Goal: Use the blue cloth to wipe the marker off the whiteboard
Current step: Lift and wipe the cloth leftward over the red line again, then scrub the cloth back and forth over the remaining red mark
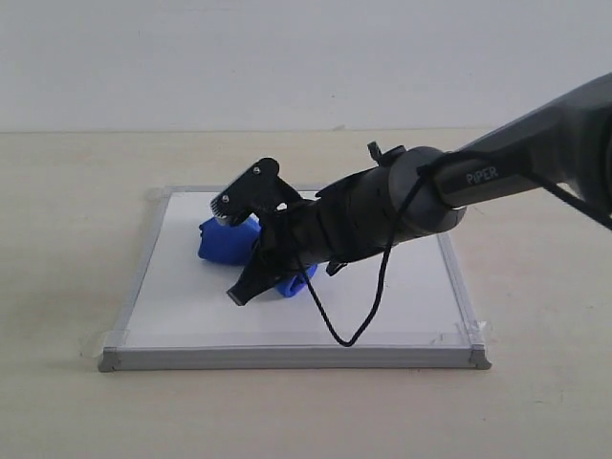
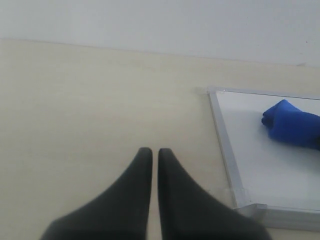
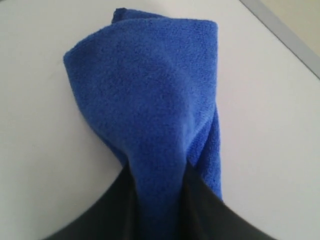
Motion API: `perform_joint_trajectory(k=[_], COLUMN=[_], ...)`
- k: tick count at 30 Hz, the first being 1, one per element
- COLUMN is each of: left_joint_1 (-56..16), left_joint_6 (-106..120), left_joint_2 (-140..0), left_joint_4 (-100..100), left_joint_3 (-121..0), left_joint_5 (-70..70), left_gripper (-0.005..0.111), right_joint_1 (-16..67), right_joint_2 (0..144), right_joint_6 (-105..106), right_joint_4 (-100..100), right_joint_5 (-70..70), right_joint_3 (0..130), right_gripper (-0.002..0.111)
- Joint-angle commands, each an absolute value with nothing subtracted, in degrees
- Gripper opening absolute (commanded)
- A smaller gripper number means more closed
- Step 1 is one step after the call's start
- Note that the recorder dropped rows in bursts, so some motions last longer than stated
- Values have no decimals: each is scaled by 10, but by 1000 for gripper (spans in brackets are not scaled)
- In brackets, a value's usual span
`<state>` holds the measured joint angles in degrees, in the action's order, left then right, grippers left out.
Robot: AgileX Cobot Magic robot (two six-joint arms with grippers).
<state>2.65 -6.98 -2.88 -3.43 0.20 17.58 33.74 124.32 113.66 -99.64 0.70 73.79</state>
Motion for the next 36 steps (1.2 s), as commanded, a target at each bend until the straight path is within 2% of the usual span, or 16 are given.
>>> perform_joint_trajectory(k=[1, 4, 6, 9, 11, 12, 18, 22, 27, 31, 36], left_joint_1=[27, 27, 27, 27, 27, 27, 27, 27, 27, 27, 27], left_joint_6=[-68, -68, -68, -68, -68, -68, -68, -68, -68, -68, -68], left_joint_2=[-26, -26, -26, -26, -26, -26, -26, -26, -26, -26, -26], left_joint_4=[-30, -30, -30, -30, -30, -30, -30, -30, -30, -30, -30], left_joint_3=[0, 0, 0, 0, 0, 0, 0, 0, 0, 0, 0], left_joint_5=[168, 168, 168, 168, 168, 168, 168, 168, 168, 168, 168], left_gripper=[4, 4, 4, 4, 4, 4, 4, 4, 4, 4, 4], right_joint_1=[342, 342, 337, 338, 338, 338, 337, 337, 322, 284, 279], right_joint_2=[1204, 1190, 1191, 1193, 1195, 1195, 1195, 1195, 1195, 1195, 1195], right_joint_6=[1116, 1070, 968, 672, 565, 446, -44, -273, -275, -269, -178], right_joint_4=[-999, -999, -945, -689, -584, -454, 0, 248, 357, 339, 279], right_joint_5=[0, 8, 23, 7, 5, 5, 0, 0, 91, 143, 189], right_joint_3=[727, 727, 727, 727, 727, 727, 727, 727, 737, 766, 790], right_gripper=[0, 0, 0, 0, 0, 0, 0, 0, 0, 0, 0])
